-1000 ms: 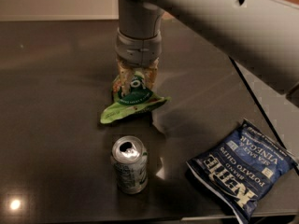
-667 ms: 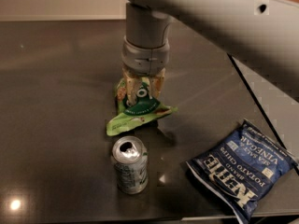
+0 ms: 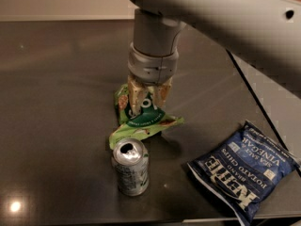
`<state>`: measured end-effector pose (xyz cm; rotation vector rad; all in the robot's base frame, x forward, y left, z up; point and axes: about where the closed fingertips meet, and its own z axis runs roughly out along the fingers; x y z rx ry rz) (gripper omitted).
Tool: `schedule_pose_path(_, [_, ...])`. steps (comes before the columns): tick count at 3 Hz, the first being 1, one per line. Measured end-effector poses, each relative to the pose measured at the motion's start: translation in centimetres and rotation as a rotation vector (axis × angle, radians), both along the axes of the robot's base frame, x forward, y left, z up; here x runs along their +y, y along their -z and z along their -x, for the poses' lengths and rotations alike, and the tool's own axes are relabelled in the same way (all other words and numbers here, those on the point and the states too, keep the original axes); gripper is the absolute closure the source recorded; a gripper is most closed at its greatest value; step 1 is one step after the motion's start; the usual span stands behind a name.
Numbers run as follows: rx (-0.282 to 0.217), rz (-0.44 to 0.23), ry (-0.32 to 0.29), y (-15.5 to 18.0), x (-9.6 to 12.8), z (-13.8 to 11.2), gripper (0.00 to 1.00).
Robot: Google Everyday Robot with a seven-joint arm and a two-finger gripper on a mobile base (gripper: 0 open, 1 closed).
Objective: Move green rice chip bag near 7up can
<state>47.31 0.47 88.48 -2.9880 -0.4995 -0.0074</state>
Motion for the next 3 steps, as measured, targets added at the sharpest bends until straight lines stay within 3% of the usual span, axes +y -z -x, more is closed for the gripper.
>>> schedule_pose_path(1, [-0.009,-0.008,0.001,0.05,0.29,-0.26,0.14])
schedule_pose_path(2, [-0.017,-0.015,0.001,0.09,0.51,-0.44,0.00])
schedule_pose_path(3, [-0.017,-0.015,0.001,0.09,0.51,-0.44,0.00])
